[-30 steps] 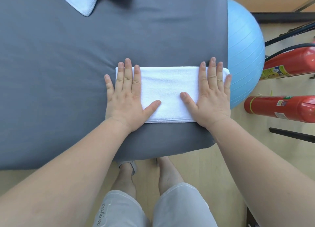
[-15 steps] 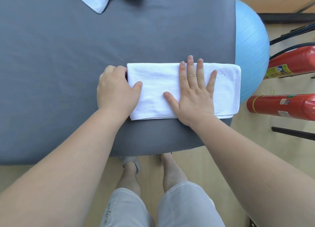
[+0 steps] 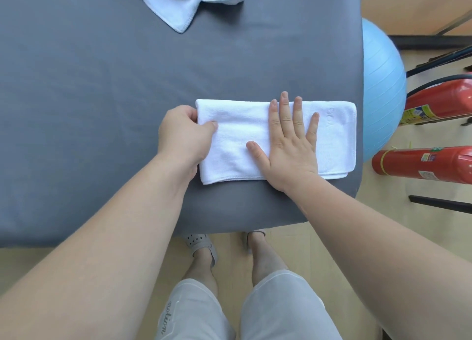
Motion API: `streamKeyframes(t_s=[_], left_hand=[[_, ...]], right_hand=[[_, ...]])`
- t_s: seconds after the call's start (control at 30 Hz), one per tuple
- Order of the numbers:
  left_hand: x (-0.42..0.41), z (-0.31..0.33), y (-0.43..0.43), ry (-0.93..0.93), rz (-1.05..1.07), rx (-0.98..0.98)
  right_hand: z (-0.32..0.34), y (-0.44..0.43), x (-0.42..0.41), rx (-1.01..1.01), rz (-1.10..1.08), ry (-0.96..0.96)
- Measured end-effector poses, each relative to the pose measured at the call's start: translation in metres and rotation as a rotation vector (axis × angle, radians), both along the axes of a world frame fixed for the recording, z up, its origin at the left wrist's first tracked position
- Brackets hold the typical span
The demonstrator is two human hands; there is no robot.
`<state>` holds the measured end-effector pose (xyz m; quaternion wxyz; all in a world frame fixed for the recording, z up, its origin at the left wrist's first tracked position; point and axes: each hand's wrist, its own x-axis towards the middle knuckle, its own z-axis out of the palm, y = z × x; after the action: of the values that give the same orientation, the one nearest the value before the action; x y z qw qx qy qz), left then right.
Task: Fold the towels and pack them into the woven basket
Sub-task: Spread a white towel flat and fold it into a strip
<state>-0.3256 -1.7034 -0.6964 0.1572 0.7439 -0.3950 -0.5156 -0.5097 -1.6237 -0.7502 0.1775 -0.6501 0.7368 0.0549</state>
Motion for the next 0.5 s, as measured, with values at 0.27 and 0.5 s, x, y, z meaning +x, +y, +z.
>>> streamKeyframes(t_s=[0.27,0.5], left_hand=[[0.099,0.009,0.0,-0.136,0.135,-0.108],[0.085,0.06,0.004,-0.102,0.087,-0.295]], right_hand=[[-0.003,-0.02,0.117,0.018,0.004,-0.05],[0.016,-0.017,0.106,-0.149,-0.118,-0.382]])
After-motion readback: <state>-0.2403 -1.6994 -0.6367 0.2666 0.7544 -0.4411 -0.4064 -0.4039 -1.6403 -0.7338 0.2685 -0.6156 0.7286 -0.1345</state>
